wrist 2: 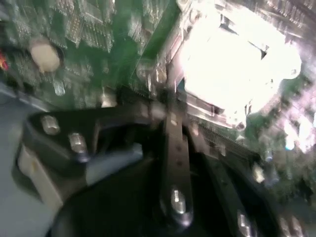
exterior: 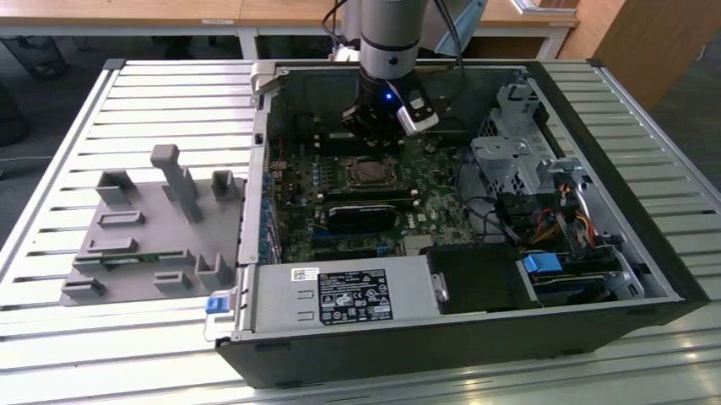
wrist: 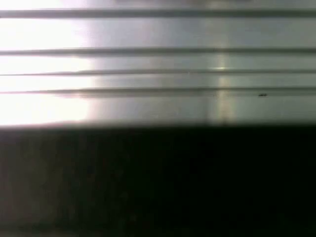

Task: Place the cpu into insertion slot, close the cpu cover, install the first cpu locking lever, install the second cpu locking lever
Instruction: 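Install the first cpu locking lever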

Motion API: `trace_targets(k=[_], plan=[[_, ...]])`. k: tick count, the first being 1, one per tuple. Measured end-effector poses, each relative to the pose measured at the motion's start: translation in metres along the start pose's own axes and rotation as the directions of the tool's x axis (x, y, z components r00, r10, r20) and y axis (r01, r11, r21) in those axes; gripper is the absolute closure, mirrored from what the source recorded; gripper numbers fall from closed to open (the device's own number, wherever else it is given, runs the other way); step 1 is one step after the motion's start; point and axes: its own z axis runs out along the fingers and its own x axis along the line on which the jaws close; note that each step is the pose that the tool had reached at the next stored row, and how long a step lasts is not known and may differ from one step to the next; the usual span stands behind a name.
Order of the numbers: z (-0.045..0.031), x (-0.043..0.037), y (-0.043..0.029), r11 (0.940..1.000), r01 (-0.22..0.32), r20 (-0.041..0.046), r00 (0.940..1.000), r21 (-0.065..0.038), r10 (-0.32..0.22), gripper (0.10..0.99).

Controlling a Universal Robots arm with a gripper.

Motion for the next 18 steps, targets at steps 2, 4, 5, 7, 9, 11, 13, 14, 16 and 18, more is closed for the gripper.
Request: trace_targets(k=[2,4,5,7,9,11,13,14,16,18], plan=[[-0.0017,0.0001,-0.0002,1.0,0.0,-0.001,1.0,0.001,0.0,0.98],[-0.0031,0.0001,-0.0001,1.0,0.0,-0.0009,1.0,0.001,0.0,0.98],[-0.0033,0.0001,0.0,1.0,0.0,-0.0009,1.0,0.001,0.0,0.98],[-0.0032,0.0001,0.0,1.0,0.0,-0.0006,1.0,0.003,0.0,0.98],[-0.0029,0.0001,-0.0001,0.9999,0.0,-0.0003,1.0,0.012,0.0,0.98],[-0.002,0.0002,-0.0002,0.9998,0.001,0.0004,1.0,0.02,-0.001,0.98],[-0.001,0.0002,-0.0002,0.9997,0.001,0.0011,1.0,0.024,-0.001,0.98],[-0.0004,0.0002,-0.0001,0.9997,0.001,0.0011,1.0,0.024,-0.001,0.98],[0.001,0.0003,0.0001,0.9997,0.001,0.0011,1.0,0.025,-0.001,0.98],[0.0015,0.0003,0.0003,0.9997,0.001,0.0009,1.0,0.024,-0.001,0.98]])
